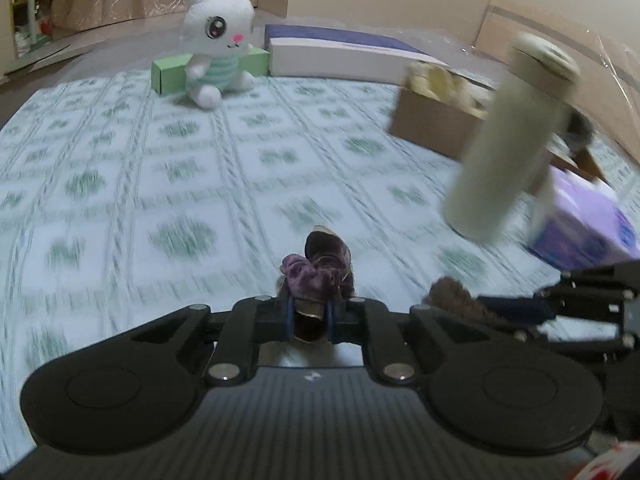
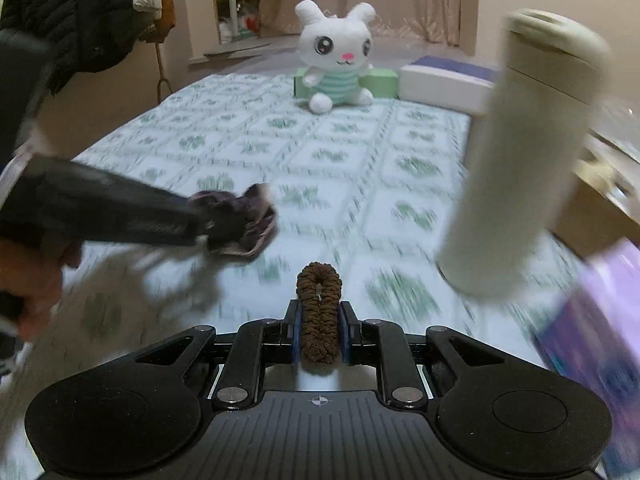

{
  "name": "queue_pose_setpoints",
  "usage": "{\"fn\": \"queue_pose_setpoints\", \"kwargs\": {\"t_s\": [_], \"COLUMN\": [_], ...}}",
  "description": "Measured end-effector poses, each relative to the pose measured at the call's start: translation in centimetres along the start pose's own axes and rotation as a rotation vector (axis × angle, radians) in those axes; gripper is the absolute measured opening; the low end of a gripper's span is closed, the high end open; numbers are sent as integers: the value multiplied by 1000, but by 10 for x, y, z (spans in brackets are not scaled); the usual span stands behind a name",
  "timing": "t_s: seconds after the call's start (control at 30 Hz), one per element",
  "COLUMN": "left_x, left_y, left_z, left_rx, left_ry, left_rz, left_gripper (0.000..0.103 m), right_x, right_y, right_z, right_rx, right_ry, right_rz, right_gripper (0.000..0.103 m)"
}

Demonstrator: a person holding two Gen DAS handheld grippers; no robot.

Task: Organize soft objects
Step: 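Carry the hair tie and scrunchie in both tools over the cardboard box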

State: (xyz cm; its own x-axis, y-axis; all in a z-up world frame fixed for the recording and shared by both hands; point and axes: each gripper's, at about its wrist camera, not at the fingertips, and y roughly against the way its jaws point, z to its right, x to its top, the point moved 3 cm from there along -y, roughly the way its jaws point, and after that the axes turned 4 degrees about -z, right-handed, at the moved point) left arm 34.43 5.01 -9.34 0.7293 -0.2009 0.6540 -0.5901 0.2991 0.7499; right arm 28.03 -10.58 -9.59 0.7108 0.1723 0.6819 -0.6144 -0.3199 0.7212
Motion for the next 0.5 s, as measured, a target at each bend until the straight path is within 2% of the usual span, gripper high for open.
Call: {"fn": "queue_pose_setpoints", "kwargs": {"t_s": [0.13,0.3,0.5], "left_x": [-34,-63,-82], "left_y": [29,53,64], "left_z": [43,108,193], "left_rx": [-8,-41,-95], "left_ry": [36,60,4], "left_rz": [-9,-30,-52], "left_gripper": [12,12,12], "right_x": [-35,-84,-125], "right_y": [38,86,136], "right_z": [14,45,98], "right_rx": [-1,-50,-146], "right_ry": [-10,-22,-83], "right_rz": [-25,-74,-91], "right_gripper": [18,18,18]}}
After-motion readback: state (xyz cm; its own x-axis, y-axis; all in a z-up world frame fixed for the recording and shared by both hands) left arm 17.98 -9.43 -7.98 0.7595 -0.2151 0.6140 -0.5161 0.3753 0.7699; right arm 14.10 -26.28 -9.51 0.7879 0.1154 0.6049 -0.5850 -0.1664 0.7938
